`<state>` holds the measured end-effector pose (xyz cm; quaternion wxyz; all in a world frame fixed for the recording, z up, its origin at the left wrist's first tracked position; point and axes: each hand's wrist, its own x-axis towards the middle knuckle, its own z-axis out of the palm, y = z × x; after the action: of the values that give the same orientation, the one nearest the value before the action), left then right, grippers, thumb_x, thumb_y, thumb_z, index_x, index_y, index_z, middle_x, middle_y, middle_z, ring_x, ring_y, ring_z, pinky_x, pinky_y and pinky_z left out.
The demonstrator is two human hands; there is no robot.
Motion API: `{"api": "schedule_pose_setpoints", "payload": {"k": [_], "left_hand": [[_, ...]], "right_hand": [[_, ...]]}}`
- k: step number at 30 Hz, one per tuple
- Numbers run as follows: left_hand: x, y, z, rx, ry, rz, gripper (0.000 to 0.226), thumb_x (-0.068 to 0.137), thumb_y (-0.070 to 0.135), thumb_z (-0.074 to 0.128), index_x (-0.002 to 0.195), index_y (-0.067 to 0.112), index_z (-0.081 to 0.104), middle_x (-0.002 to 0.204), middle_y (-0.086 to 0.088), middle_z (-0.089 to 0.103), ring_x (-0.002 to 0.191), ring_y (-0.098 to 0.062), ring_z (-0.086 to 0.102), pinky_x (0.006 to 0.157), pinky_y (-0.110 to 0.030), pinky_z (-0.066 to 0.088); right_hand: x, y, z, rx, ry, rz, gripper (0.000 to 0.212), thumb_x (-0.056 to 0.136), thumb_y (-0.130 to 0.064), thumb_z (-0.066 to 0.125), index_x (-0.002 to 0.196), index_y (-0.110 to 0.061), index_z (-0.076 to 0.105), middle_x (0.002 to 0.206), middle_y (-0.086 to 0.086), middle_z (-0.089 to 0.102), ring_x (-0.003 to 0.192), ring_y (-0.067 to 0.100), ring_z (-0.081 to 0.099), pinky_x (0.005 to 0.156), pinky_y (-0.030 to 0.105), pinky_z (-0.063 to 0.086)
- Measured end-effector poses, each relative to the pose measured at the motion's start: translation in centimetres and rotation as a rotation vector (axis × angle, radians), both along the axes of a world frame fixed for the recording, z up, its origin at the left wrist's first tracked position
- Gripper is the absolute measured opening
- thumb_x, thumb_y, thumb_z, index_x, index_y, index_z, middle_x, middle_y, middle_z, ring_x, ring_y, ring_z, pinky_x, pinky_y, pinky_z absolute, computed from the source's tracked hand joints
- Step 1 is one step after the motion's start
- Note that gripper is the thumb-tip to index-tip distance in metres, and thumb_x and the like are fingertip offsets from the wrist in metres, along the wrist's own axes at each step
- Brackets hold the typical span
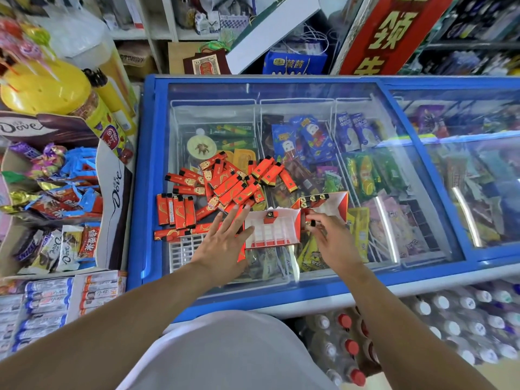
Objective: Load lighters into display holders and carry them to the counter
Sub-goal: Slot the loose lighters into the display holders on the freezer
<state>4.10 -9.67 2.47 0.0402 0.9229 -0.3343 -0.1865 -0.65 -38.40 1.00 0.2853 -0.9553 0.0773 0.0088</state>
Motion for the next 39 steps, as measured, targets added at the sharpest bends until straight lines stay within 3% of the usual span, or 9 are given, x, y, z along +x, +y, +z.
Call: {"api": "schedule_pose_setpoints", "payload": {"k": [3, 6, 9, 19, 27, 30, 33, 36, 39], "left_hand": [[0.3, 0.4, -0.1, 0.015, 0.011, -0.021, 0.071, 0.095, 0.048, 0.052, 0.157, 0.025, 0.026, 0.161, -0.002, -0.034, 0.149, -0.026, -0.030, 0.125, -0.050, -0.006], [0.5, 0.5, 0.1, 0.027, 0.018, -0.043, 0.073, 0.095, 0.051, 0.054, 0.158, 0.026, 0.025, 0.161, -0.002, -0.035, 0.150, -0.026, -0.027, 0.125, -0.050, -0.005], [0.4, 0.7, 0.0, 0.035, 0.034, -0.050, 0.078, 0.094, 0.053, 0.055, 0.159, 0.026, 0.021, 0.159, 0.000, -0.038, 0.152, -0.027, -0.021, 0.125, -0.051, -0.002], [-0.2, 0.8, 0.3, 0.090, 0.041, -0.072, 0.076, 0.094, 0.048, 0.061, 0.158, 0.032, 0.023, 0.152, -0.001, -0.049, 0.153, -0.029, -0.018, 0.125, -0.053, 0.004], [-0.5, 0.8, -0.1, 0.090, 0.018, -0.079, 0.079, 0.093, 0.042, 0.064, 0.159, 0.035, 0.020, 0.150, -0.004, -0.052, 0.153, -0.030, -0.017, 0.125, -0.052, 0.003], [-0.5, 0.8, -0.1, 0.075, 0.021, -0.079, 0.083, 0.094, 0.042, 0.062, 0.160, 0.033, 0.013, 0.151, -0.004, -0.050, 0.153, -0.029, -0.017, 0.125, -0.049, -0.001], [-0.5, 0.9, 0.0, 0.065, 0.023, -0.079, 0.087, 0.094, 0.041, 0.063, 0.160, 0.033, 0.007, 0.151, -0.003, -0.050, 0.153, -0.028, -0.016, 0.125, -0.049, -0.001], [-0.4, 1.0, -0.2, 0.054, 0.011, -0.078, 0.087, 0.093, 0.040, 0.064, 0.160, 0.033, 0.009, 0.151, -0.002, -0.051, 0.153, -0.029, -0.018, 0.125, -0.050, 0.002], [-0.8, 1.1, -0.4, 0.019, -0.008, -0.066, 0.082, 0.094, 0.042, 0.062, 0.160, 0.032, 0.014, 0.153, -0.003, -0.048, 0.152, -0.029, -0.022, 0.125, -0.051, 0.002]], "right_hand": [[0.3, -0.3, 1.0, 0.058, -0.163, -0.154, 0.025, 0.098, -0.028, 0.062, 0.121, -0.019, 0.067, 0.109, 0.000, 0.069, 0.094, 0.014, 0.064, 0.083, 0.032, 0.054], [1.0, -0.9, 1.4, 0.100, -0.116, -0.222, 0.028, 0.096, -0.027, 0.064, 0.123, -0.021, 0.063, 0.113, -0.004, 0.070, 0.095, 0.012, 0.066, 0.085, 0.033, 0.055], [1.3, -1.2, 1.5, 0.098, -0.100, -0.211, 0.031, 0.096, -0.024, 0.066, 0.127, -0.020, 0.062, 0.114, -0.005, 0.070, 0.101, 0.011, 0.065, 0.088, 0.034, 0.055], [2.1, -1.3, 2.4, 0.030, -0.064, -0.063, 0.021, 0.092, -0.018, 0.070, 0.113, -0.024, 0.071, 0.111, -0.007, 0.072, 0.092, 0.008, 0.068, 0.085, 0.034, 0.057], [3.1, -1.9, 2.8, -0.192, -0.115, 0.021, 0.025, 0.096, -0.028, 0.065, 0.119, -0.026, 0.072, 0.108, -0.001, 0.075, 0.092, 0.017, 0.069, 0.076, 0.037, 0.058], [2.7, -1.4, 2.7, -0.240, -0.147, -0.039, 0.028, 0.096, -0.027, 0.065, 0.124, -0.026, 0.069, 0.111, -0.003, 0.071, 0.094, 0.016, 0.067, 0.070, 0.030, 0.055], [1.9, 0.1, 2.9, -0.194, -0.231, -0.114, 0.022, 0.096, -0.025, 0.065, 0.118, -0.024, 0.071, 0.113, -0.003, 0.067, 0.090, 0.017, 0.067, 0.069, 0.033, 0.056], [1.9, 3.5, 3.2, -0.149, -0.269, 0.051, 0.015, 0.093, -0.027, 0.069, 0.107, -0.023, 0.073, 0.098, -0.005, 0.067, 0.080, 0.010, 0.063, 0.064, 0.026, 0.055], [2.6, 6.9, 2.8, -0.211, -0.270, 0.201, 0.016, 0.091, -0.026, 0.072, 0.106, -0.023, 0.074, 0.096, -0.007, 0.066, 0.086, 0.008, 0.060, 0.072, 0.021, 0.048]]}}
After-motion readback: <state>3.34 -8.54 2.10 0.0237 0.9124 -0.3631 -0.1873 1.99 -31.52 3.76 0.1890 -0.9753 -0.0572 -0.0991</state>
